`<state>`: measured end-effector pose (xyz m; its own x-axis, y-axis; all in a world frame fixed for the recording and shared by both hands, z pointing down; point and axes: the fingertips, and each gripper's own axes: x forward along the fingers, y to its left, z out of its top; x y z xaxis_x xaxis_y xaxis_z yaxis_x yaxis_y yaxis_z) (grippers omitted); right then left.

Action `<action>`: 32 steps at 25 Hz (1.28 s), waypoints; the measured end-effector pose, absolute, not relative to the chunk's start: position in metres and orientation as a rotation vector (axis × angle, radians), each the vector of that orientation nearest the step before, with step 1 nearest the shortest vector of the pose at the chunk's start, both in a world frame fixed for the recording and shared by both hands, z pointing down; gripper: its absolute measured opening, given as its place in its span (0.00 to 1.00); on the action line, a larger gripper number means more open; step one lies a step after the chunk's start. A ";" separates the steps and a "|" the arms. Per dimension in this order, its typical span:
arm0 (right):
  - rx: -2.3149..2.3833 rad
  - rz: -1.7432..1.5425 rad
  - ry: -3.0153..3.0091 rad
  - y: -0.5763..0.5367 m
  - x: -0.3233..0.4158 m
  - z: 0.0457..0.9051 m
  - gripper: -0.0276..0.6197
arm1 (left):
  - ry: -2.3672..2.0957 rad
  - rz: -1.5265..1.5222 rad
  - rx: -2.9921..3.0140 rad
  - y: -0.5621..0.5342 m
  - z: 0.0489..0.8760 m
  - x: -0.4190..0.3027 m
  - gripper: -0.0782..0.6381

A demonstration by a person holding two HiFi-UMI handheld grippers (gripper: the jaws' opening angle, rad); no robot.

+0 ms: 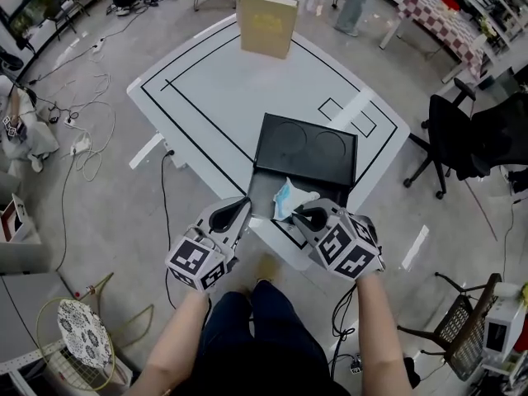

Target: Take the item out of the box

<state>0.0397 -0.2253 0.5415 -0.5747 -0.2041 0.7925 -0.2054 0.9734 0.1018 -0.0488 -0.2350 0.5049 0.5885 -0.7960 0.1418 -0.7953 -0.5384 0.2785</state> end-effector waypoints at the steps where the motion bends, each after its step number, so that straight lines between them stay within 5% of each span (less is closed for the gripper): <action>1: 0.304 0.002 -2.202 -0.225 0.040 0.541 0.06 | -1.292 -0.004 2.510 -0.235 0.505 -0.048 0.12; 32: 0.928 0.193 -2.525 -0.209 0.080 0.461 0.06 | -1.208 -0.084 2.574 -0.231 0.467 -0.034 0.12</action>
<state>0.0800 -0.2092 0.4610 -0.6775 -0.5820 0.4496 -0.6435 0.7651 0.0207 -0.0339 -0.2312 0.4665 0.6455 -0.7604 0.0719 -0.7431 -0.6034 0.2895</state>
